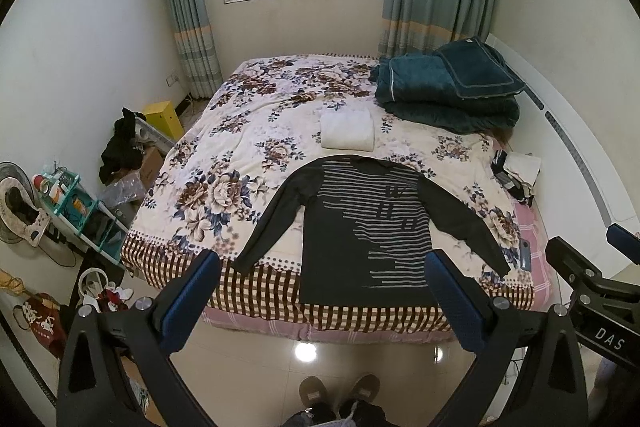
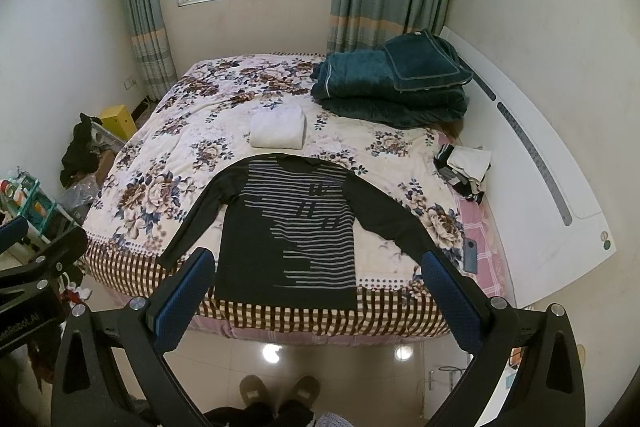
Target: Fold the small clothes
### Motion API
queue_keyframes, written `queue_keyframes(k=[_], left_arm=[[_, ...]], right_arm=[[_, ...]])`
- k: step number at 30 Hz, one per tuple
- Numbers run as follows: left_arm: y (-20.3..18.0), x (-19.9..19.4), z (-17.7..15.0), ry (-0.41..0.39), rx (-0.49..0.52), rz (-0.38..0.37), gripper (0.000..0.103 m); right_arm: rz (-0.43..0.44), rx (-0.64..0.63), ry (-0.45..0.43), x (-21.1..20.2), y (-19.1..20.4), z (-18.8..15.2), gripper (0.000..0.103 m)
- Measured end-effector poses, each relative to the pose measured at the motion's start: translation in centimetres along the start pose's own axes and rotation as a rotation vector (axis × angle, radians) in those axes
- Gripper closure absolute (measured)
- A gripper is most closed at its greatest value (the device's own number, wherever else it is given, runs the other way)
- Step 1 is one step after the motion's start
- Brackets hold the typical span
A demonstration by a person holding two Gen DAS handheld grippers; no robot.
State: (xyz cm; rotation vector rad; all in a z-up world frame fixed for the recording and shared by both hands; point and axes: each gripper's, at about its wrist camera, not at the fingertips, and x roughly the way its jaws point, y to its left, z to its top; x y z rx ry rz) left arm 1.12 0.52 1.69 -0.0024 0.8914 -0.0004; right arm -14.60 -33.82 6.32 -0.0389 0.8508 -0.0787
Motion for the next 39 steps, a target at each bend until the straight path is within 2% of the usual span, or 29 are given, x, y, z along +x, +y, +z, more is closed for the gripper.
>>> queue_keyframes(k=[39], left_arm=[[-0.60,-0.10,-0.28,-0.009,0.001,0.001,0.000]], right_arm=[[0.000,-0.005,-0.005,-0.25,0.23,-0.04,0.000]])
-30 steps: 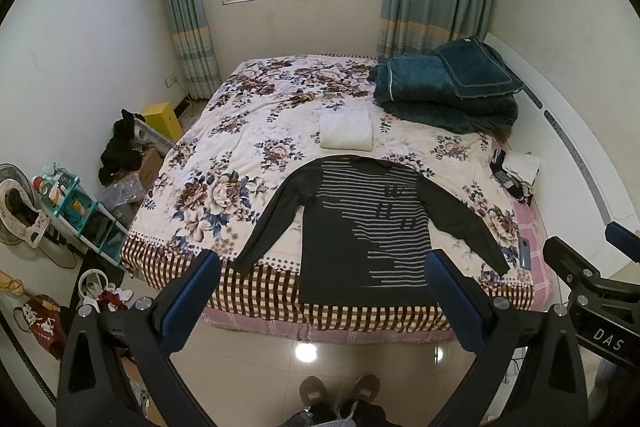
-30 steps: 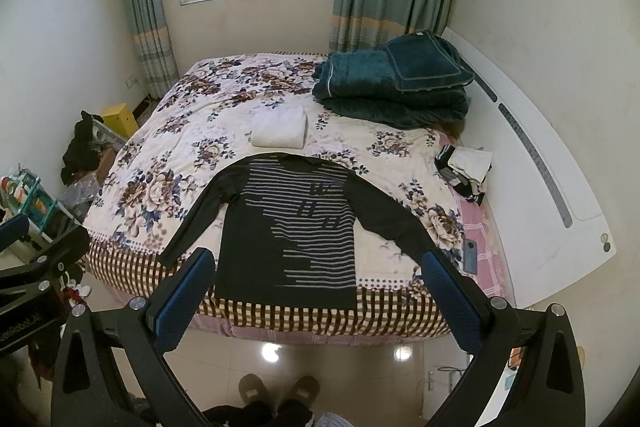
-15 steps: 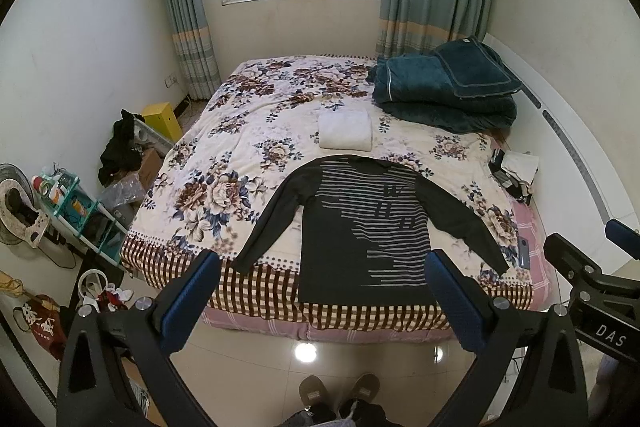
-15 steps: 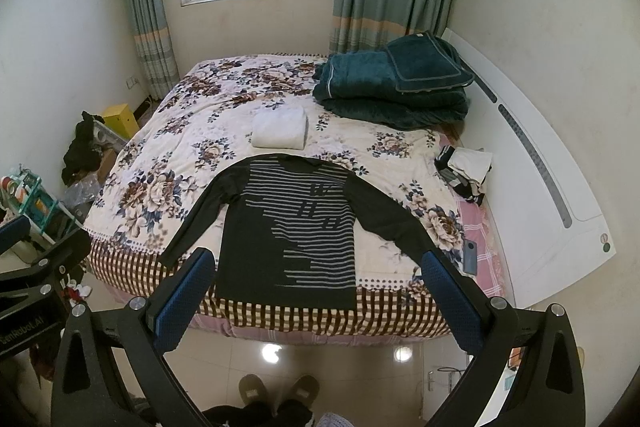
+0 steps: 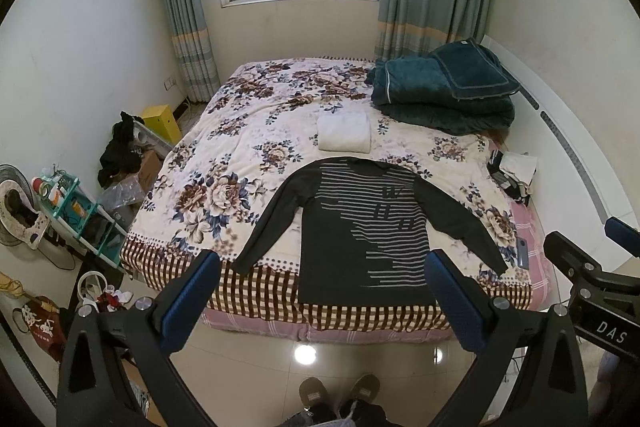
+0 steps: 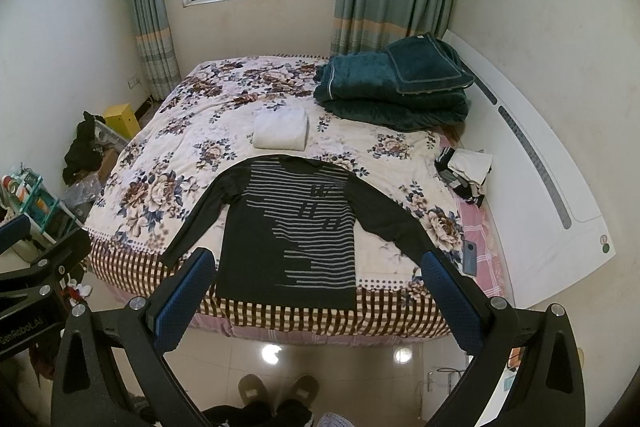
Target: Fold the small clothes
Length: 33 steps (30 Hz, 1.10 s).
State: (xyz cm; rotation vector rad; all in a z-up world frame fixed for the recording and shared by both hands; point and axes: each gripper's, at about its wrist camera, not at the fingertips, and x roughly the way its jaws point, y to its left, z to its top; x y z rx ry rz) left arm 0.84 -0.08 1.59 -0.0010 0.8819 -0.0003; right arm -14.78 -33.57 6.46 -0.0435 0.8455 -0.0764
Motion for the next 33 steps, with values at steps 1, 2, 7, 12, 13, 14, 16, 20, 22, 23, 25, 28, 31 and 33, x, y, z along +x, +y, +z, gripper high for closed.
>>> queue_keyframes(k=[1,2,7,12,13,14,16,20,22,23,25,28,31,33], left_arm=[[0.0,0.0,0.0,0.000,0.000,0.000,0.000],[0.0,0.0,0.0,0.001,0.000,-0.001,0.000],[-0.3,-0.1,0.0,0.000,0.001,-0.003,0.000],[-1.1,-0.2,0.7,0.002,0.011,-0.011,0.000],[-1.1,-0.1,0.8,0.002,0.012,-0.013,0.000],[-1.2,0.0,0.8,0.001,0.012,-0.012,0.000],[-1.4,0.3,0.9,-0.002,0.013,-0.009,0.000],[-0.7,3.2,1.9,-0.032,0.014,0.040,0.000],[-0.1,5.0,2.2,-0.042,0.023,0.064,0.000],[0.1,6.1,2.2,-0.047,0.029,0.071,0.000],[0.2,8.9,2.5,-0.050,0.036,0.095,0.000],[-0.6,13.9,2.9,-0.023,0.034,0.097,0.000],[-1.6,18.8,3.0,0.009,0.057,0.122,0.000],[-3.1,23.4,3.4,0.058,0.077,0.164,0.000]], right_arm=[[0.001,0.000,0.000,0.0,0.0,0.0,0.000],[0.001,0.001,0.000,-0.1,0.0,0.1,0.000],[0.000,0.000,0.002,0.0,0.0,0.0,0.000],[-0.001,0.001,0.000,0.0,0.0,-0.2,0.000],[-0.001,0.003,0.001,-0.1,0.0,-0.1,0.000],[-0.002,0.007,0.001,-0.2,0.1,0.0,0.000],[0.001,0.014,0.001,-0.1,0.0,0.0,0.000],[-0.004,0.082,0.022,1.5,-0.8,1.0,0.000],[-0.022,0.118,0.035,2.8,-1.6,0.8,0.000],[-0.038,0.144,0.046,4.1,-2.4,0.6,0.000],[-0.090,0.221,0.066,7.3,-5.3,0.2,0.000],[-0.153,0.353,0.121,12.3,-10.7,-1.0,0.000],[-0.197,0.495,0.191,17.7,-17.1,-2.8,0.000],[-0.227,0.588,0.226,21.5,-21.6,-4.5,0.001]])
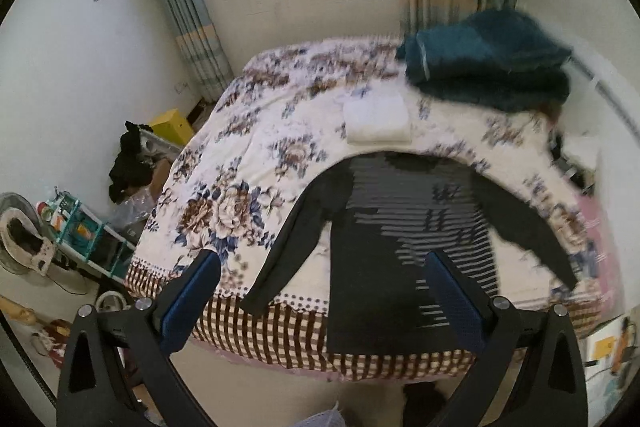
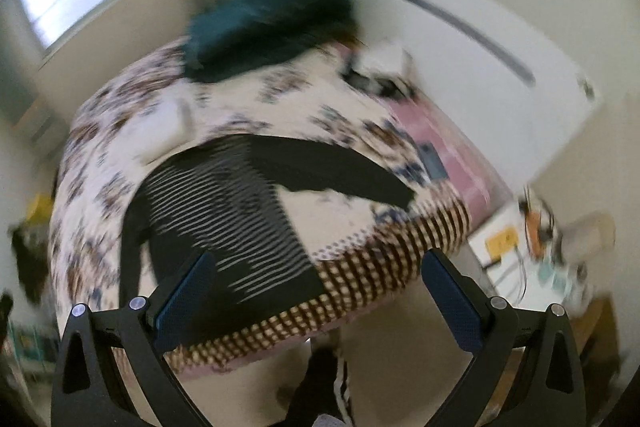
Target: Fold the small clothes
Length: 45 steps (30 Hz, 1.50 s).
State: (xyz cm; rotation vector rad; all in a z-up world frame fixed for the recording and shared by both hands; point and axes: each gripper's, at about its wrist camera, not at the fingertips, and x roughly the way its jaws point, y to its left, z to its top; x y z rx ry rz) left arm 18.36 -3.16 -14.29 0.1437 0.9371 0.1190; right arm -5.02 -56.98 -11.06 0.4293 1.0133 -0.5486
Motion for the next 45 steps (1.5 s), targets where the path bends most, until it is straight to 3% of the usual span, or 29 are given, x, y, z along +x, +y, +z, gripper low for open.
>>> queue_keyframes(k=[2,3,4,13,18,22,24,27,30,33,36,38,41,42,43,45], left_arm=[[-1.2,2.7,-0.1,0.031,-0.001,0.009,0.000],[-2.3,4.7,0.1,0.054,-0.002,0.023,0.000],[-3.0,6.2,0.3,0.068,-0.002,0.031,0.000],[-12.3,24.6,-1.2,0.279,0.014,0.062,0.000],[-17.0,33.8,-3.5,0.355,0.057,0.104,0.000],[-19.9,39.5,-5.4,0.395,0.109,0.114,0.000],[-21.4,41.6,-5.9,0.404,0.132,0.116,0.000],[-23.0,43.2,-5.9,0.403,0.147,0.111,0.000],[-24.0,43.9,-5.4,0.402,0.142,0.097,0.000],[-24.9,44.0,-4.4,0.387,0.136,0.080,0.000],[-25.6,44.0,-3.6,0.376,0.128,0.062,0.000],[-25.9,44.2,-3.4,0.376,0.126,0.056,0.000],[-26.2,44.4,-3.7,0.383,0.129,0.046,0.000],[-26.2,44.4,-3.8,0.385,0.131,0.042,0.000],[-26.3,44.4,-3.9,0.386,0.135,0.037,0.000],[-26.4,44.4,-4.2,0.382,0.149,0.038,0.000]], right_arm=[[0.000,0.088,0.052,5.8,-3.9,2.2,0.015],[-0.008,0.110,0.068,8.0,-5.1,2.7,0.029],[-0.037,0.153,0.117,11.9,-7.3,3.9,0.034],[-0.045,0.467,0.340,40.3,-21.8,8.6,0.033],[-0.018,0.560,0.437,53.7,-25.7,7.7,0.033],[0.029,0.660,0.529,61.2,-26.8,5.3,0.031],[0.037,0.661,0.494,61.9,-26.5,5.3,0.033],[0.087,0.564,0.439,61.2,-25.2,6.4,0.093],[0.064,0.535,0.374,59.4,-25.7,8.4,0.095],[0.022,0.550,0.277,57.1,-27.5,12.3,0.097],[0.006,0.499,0.236,57.3,-27.5,16.7,0.097],[-0.018,0.446,0.231,58.2,-26.8,18.9,0.098],[-0.007,0.416,0.310,60.7,-26.7,20.8,0.098],[0.000,0.425,0.353,61.5,-26.9,20.7,0.091],[-0.005,0.454,0.387,61.2,-28.1,20.0,0.077],[0.010,0.550,0.371,60.4,-28.8,18.7,0.062]])
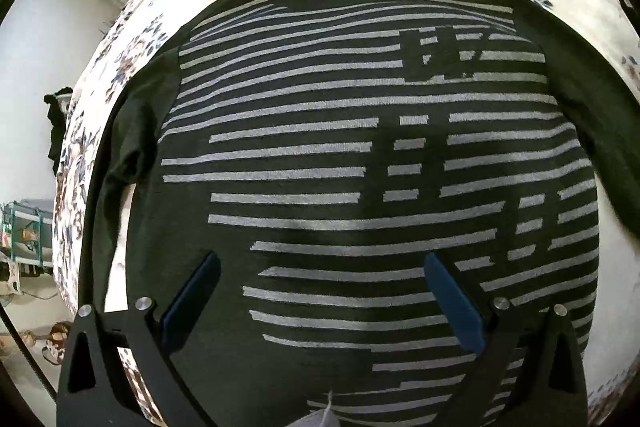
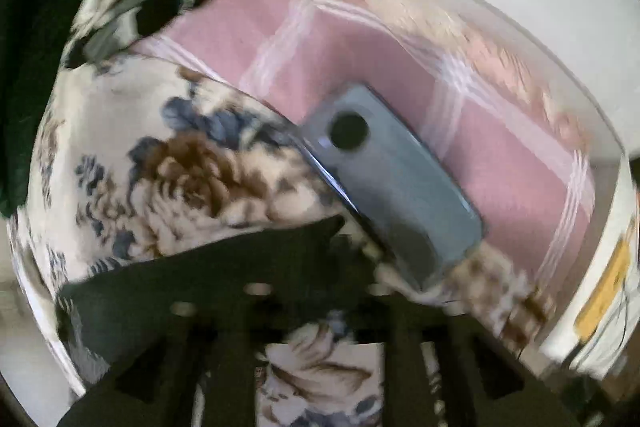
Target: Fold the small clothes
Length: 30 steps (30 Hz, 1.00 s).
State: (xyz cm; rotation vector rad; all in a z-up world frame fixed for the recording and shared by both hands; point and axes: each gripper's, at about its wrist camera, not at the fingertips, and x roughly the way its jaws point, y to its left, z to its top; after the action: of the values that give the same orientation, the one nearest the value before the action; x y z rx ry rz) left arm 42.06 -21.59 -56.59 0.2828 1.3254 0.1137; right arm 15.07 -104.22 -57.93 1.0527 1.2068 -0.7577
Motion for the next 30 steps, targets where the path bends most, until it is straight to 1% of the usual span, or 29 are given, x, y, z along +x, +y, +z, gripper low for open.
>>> queue_keyframes(k=[1,2,3,4,7,10,11,12,13,14,15,17,18,20,22,23,25,26,27,30], left_arm=[[0.0,0.2,-0.1,0.001,0.005,0.002,0.000],[0.1,0.5,-0.3,0.009,0.006,0.004,0.000],[0.1,0.8,-0.4,0.018,0.003,0.002,0.000],[0.2,1.0,-0.5,0.027,-0.002,-0.001,0.000],[0.6,1.7,-0.8,0.045,-0.012,-0.006,0.000],[1.2,2.2,-0.9,0.053,-0.023,-0.005,0.000],[1.4,2.3,-0.9,0.053,-0.028,-0.002,0.000],[1.7,2.4,-1.0,0.052,-0.032,0.003,0.000],[2.0,2.6,-0.9,0.052,-0.036,0.008,0.000],[2.5,2.8,-0.9,0.054,-0.044,0.012,0.000],[2.8,2.8,-0.8,0.055,-0.052,0.010,0.000],[3.5,3.0,-0.7,0.059,-0.066,0.009,0.000],[3.8,3.1,-0.6,0.061,-0.073,0.005,0.000],[4.3,3.1,-0.6,0.058,-0.084,0.001,0.000],[4.8,3.2,-0.5,0.057,-0.102,-0.013,0.000],[5.0,3.2,-0.5,0.056,-0.110,-0.017,0.000],[5.2,3.5,-0.4,0.063,-0.129,-0.025,0.000],[5.4,3.5,-0.3,0.065,-0.139,-0.033,0.000],[5.6,3.5,-0.4,0.063,-0.147,-0.037,0.000],[6.2,3.6,-0.5,0.060,-0.162,-0.044,0.000]], right_arm=[[0.023,0.054,-0.001,-0.2,-0.9,-1.0,0.055],[0.055,0.101,0.006,-0.1,-1.7,-2.0,0.052],[0.106,0.147,0.023,0.3,-2.5,-3.1,0.050],[0.152,0.196,0.049,1.1,-3.3,-4.3,0.050],[0.269,0.343,0.065,4.1,-5.5,-6.5,0.050],[0.376,0.486,0.033,6.9,-6.8,-7.3,0.050],[0.407,0.528,0.001,7.4,-7.0,-7.5,0.048],[0.424,0.555,-0.046,7.4,-6.9,-7.8,0.048],[0.417,0.556,-0.097,7.1,-6.3,-7.9,0.065],[0.408,0.536,-0.120,6.8,-5.7,-7.9,0.090],[0.397,0.493,-0.116,6.4,-4.7,-7.8,0.098],[0.339,0.379,-0.166,4.1,-2.4,-7.5,0.098],[0.326,0.346,-0.197,2.7,-1.8,-7.3,0.099],[0.331,0.328,-0.282,-1.3,-1.6,-6.5,0.099],[0.334,0.318,-0.338,-3.7,-1.5,-5.7,0.099],[0.342,0.307,-0.340,-4.1,-1.2,-5.3,0.099],[0.331,0.275,-0.338,-4.5,-0.2,-4.5,0.099],[0.339,0.251,-0.323,-4.2,0.6,-4.2,0.099],[0.331,0.224,-0.315,-4.1,1.4,-4.2,0.099],[0.356,0.168,-0.289,-4.0,3.5,-4.6,0.099]])
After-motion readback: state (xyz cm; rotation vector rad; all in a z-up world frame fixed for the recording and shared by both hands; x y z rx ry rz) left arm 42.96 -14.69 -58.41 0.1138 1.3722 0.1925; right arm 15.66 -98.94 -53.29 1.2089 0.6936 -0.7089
